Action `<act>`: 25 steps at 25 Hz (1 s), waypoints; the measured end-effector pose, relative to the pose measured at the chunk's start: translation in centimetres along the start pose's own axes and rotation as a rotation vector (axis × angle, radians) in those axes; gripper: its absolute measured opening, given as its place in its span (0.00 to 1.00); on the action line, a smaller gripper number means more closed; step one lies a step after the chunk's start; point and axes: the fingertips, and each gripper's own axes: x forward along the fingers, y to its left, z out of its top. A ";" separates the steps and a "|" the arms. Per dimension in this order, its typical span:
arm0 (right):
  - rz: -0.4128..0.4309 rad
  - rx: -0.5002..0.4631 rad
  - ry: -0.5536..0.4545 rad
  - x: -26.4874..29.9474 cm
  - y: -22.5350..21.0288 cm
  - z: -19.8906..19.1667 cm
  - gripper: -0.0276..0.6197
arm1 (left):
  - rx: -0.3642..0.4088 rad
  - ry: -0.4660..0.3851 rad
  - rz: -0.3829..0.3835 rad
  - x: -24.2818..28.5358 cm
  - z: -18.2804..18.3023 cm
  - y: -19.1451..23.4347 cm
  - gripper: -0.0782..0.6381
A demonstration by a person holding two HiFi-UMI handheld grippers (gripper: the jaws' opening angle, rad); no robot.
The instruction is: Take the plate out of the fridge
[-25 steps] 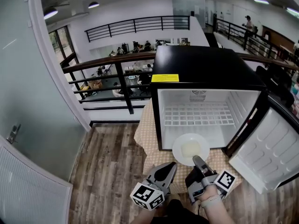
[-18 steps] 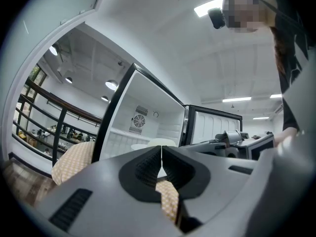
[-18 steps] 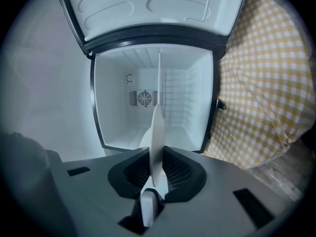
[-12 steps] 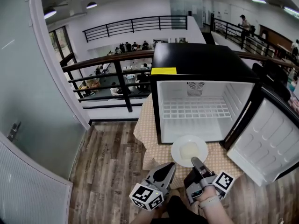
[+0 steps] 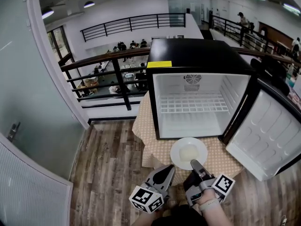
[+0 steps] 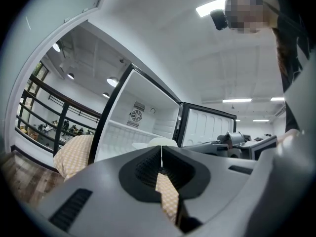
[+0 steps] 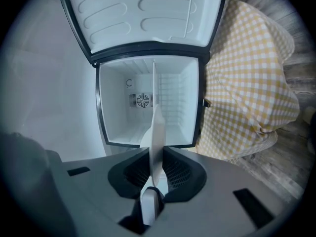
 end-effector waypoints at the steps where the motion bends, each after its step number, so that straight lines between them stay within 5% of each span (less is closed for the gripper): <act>1: 0.001 0.000 0.001 -0.1 0.0 0.0 0.15 | 0.002 -0.003 0.000 0.1 0.1 -0.1 0.13; 25: 0.004 0.000 0.040 -7.5 0.6 1.7 0.15 | 0.031 -0.022 0.039 -1.4 -0.6 -7.6 0.13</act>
